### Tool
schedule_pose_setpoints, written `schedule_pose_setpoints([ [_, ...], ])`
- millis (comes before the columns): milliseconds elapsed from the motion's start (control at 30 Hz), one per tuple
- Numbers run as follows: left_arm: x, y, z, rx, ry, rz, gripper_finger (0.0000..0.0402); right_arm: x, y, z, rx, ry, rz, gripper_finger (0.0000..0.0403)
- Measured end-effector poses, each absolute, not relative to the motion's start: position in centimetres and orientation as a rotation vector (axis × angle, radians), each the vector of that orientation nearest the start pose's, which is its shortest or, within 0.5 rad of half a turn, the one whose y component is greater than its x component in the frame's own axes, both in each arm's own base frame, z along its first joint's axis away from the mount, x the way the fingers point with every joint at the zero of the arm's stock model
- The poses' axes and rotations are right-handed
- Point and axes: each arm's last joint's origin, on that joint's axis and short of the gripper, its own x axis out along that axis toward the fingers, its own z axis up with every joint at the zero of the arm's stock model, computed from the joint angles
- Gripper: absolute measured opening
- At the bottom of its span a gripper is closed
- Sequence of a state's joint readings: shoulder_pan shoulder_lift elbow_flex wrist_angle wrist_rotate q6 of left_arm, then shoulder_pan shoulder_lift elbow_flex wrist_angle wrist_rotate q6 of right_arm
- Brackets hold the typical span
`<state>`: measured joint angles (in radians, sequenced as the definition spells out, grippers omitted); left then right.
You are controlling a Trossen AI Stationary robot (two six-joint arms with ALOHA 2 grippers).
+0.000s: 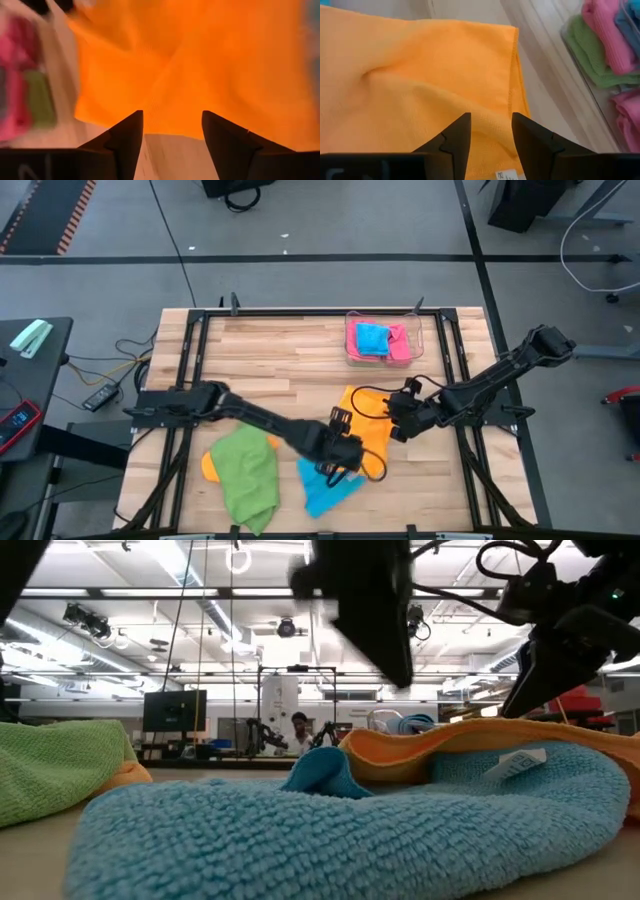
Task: Fold microfiber towels
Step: Fold the right yellow towel
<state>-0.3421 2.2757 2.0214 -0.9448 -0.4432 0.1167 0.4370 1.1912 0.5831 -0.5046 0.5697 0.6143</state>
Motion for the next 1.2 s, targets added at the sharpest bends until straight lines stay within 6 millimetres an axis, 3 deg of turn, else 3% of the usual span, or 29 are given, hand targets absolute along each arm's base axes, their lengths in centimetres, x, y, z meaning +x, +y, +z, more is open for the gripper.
schedule_pose_setpoints([
  [200,47.8,-10.6,17.7,0.504,1.19,-0.044,0.0178,18.3,7.1,17.4,0.017,0.914,-0.382,0.0151],
  [400,48.8,-7.8,17.3,0.366,1.179,-0.152,0.0146,18.0,7.6,17.4,0.003,0.912,-0.362,0.0151],
  [500,48.6,-7.9,16.9,0.334,1.212,-0.185,0.0132,17.6,7.6,16.8,-0.028,0.9,-0.384,0.0151],
  [700,48.2,-9.9,17.2,0.388,1.202,-0.183,0.0113,17.9,6.7,14.6,-0.036,0.796,-0.353,0.015],
  [900,47.0,-10.9,16.8,0.395,1.298,-0.214,0.0102,19.0,6.1,14.8,-0.049,0.719,-0.261,0.015],
  [1200,47.2,-10.6,16.7,0.359,1.299,-0.18,0.0087,17.5,4.8,14.1,-0.092,0.983,-0.298,0.0145],
])
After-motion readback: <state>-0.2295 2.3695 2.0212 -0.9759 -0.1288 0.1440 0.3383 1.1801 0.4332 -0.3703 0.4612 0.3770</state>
